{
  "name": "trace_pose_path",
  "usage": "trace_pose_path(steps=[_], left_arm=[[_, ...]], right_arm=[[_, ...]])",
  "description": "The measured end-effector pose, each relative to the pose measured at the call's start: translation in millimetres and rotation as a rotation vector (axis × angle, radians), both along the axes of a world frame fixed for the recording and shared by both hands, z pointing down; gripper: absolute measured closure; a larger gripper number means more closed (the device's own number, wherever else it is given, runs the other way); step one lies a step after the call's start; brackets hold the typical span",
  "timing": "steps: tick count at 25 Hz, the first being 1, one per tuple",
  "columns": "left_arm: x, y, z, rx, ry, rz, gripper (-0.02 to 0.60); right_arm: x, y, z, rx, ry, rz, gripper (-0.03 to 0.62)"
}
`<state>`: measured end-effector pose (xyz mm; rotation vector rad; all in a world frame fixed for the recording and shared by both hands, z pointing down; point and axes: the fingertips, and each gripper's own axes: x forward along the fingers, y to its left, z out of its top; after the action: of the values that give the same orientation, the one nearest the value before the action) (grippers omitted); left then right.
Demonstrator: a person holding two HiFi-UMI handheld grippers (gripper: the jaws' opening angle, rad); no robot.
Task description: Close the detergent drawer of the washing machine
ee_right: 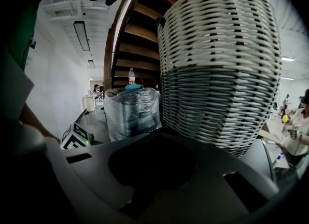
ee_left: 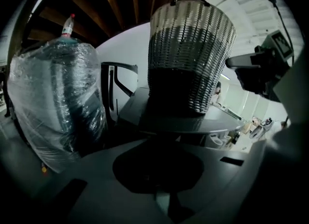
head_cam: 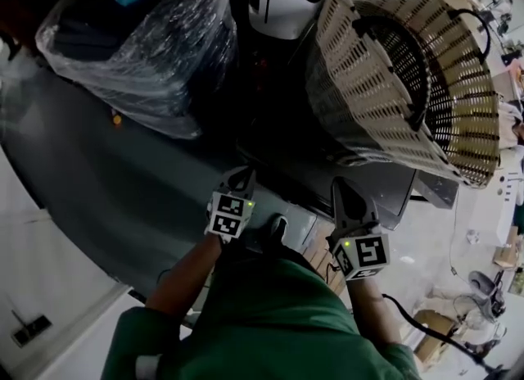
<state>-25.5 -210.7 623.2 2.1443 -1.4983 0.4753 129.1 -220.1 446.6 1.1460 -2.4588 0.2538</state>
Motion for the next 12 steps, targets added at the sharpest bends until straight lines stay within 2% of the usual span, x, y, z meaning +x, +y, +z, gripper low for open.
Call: trace_pose_path(steps=[5, 12], left_arm=[[-11, 1, -64, 0.12, 0.0, -0.047, 0.56], [-17, 6, -159, 0.301, -0.054, -0.062, 0.56]], right_arm=[[-3, 6, -16, 0.059, -0.046, -0.035, 0.579], [-3, 10, -46, 0.117, -0.11, -0.042, 0.579]])
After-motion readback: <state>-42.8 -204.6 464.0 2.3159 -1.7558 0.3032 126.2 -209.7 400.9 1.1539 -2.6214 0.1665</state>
